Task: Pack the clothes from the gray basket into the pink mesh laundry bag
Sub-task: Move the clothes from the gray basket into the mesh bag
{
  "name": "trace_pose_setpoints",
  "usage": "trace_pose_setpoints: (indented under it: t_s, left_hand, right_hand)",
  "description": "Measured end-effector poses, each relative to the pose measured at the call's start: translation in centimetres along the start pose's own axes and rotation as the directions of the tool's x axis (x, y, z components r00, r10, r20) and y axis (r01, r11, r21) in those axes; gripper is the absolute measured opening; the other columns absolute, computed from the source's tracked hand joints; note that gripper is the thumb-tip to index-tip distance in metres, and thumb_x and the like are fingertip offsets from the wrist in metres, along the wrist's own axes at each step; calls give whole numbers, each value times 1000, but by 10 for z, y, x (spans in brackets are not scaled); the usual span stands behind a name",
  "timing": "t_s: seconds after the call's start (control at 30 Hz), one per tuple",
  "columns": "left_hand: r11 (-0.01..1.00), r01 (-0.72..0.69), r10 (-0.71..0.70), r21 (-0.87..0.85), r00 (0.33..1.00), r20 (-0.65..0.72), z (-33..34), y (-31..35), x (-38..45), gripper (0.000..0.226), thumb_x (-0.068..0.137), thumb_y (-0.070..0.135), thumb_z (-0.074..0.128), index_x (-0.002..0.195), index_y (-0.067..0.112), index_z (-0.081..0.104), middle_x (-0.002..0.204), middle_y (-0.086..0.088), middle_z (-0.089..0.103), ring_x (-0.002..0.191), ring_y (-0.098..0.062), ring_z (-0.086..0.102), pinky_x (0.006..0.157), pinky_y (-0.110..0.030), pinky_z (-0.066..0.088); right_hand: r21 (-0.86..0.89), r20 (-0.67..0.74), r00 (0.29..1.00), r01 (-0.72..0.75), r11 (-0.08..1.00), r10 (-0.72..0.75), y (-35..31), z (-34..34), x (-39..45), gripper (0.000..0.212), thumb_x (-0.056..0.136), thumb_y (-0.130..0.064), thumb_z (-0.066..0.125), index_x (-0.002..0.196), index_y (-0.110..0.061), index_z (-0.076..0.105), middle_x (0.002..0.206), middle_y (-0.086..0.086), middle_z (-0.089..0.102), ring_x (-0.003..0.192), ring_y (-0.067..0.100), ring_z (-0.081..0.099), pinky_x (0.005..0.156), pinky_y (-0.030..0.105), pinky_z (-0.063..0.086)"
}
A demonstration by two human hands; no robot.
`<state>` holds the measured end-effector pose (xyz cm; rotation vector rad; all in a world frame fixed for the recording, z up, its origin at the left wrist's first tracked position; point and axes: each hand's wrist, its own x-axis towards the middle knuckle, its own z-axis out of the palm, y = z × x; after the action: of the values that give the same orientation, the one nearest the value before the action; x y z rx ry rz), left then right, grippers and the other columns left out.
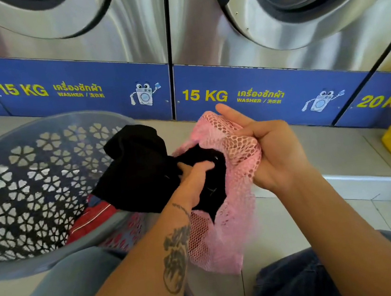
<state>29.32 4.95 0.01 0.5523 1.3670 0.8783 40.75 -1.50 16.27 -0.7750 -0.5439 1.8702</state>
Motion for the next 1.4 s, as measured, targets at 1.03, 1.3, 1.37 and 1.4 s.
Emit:
trace_pose_setpoints:
  t_s: [1.03,1.3,1.37,1.4]
  left_hand:
    - [-668,170,304,724,951,57,-78,66,-82,100,79,45,65,158,27,6,164,-25,-7,149,-48,-16,107,-80,-5]
    - [-354,65,583,933,796,165,-72,48,-90,50,76,35,64,123,21,52,141,-13,36,140,-36,25,108,-56,29]
    - [-276,-21,627,961,754,196,-58,50,-100,39,78,29,60,115,19,50,126,-11,52,121,-35,47,98,-49,38]
    - [-186,-88,636,979,749,188,-50,51,-101,32,79,26,58,109,17,48,118,-11,57,110,-36,55,91,-47,41]
  right_hand:
    - [-66,-150,985,78,995,-87,-18,-19,10,55,73,5,48,122,-7,69,108,18,42,95,30,31,76,41,61]
    - [-50,-127,987,88,995,-93,-21,-14,-6,53,72,3,50,121,-6,69,109,17,41,98,31,31,86,40,54]
    - [-80,-110,989,88,993,-96,-21,-11,-8,58,73,6,42,123,-8,68,111,19,53,87,33,34,96,41,43]
    - [-84,-105,989,94,992,-102,-21,-9,-9,59,72,6,41,121,-9,70,110,20,55,82,32,33,100,41,39]
